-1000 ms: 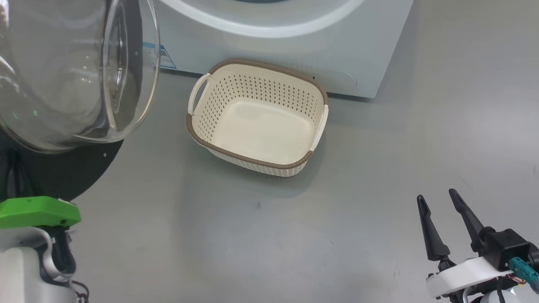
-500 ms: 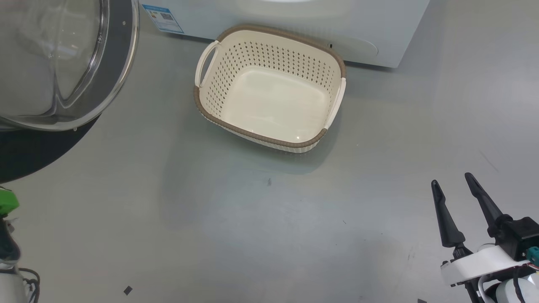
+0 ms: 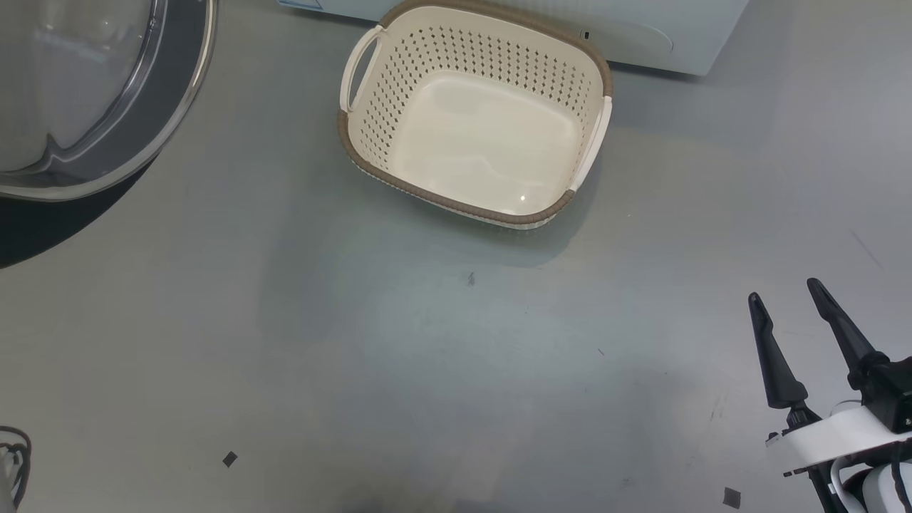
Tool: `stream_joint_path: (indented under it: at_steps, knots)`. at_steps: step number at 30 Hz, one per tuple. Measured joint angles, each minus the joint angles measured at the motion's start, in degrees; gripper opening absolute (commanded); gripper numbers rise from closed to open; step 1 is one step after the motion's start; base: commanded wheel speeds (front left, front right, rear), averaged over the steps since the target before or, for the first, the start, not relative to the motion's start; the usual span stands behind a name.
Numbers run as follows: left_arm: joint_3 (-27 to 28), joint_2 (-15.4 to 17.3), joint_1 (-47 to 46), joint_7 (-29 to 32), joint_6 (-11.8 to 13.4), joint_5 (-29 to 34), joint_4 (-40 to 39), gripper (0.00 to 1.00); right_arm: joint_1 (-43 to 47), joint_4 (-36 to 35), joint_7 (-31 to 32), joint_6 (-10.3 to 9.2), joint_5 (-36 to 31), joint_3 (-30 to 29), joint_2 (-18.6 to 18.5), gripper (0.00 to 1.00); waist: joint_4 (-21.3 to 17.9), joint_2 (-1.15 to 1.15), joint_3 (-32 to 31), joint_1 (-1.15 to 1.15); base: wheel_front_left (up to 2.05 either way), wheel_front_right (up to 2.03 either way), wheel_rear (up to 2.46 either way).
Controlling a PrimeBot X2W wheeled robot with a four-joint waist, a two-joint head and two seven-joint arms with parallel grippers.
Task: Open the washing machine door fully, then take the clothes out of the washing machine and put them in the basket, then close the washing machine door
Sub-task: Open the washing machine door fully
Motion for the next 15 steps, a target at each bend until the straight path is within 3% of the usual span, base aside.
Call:
stream_joint_path:
  at_steps: [8, 15]
  knots:
    - [-0.4, 0.7, -1.7, -0.2, -0.2, 0.1, 2.7, 0.0, 0.0, 0.0, 0.0, 0.01, 0.0, -0.1, 0.0, 1.0, 0.4, 0.0, 0.5, 0.0, 0.0, 0.0, 0.0]
    - [-1.6, 1.3, -1.9, -1.7, -2.0, 1.0, 4.5, 0.0, -0.7, 1.0, -0.1, 0.18, 0.3, 0.4, 1.1, 1.0, 0.1, 0.0, -1.3, 0.0, 0.0, 0.0, 0.0]
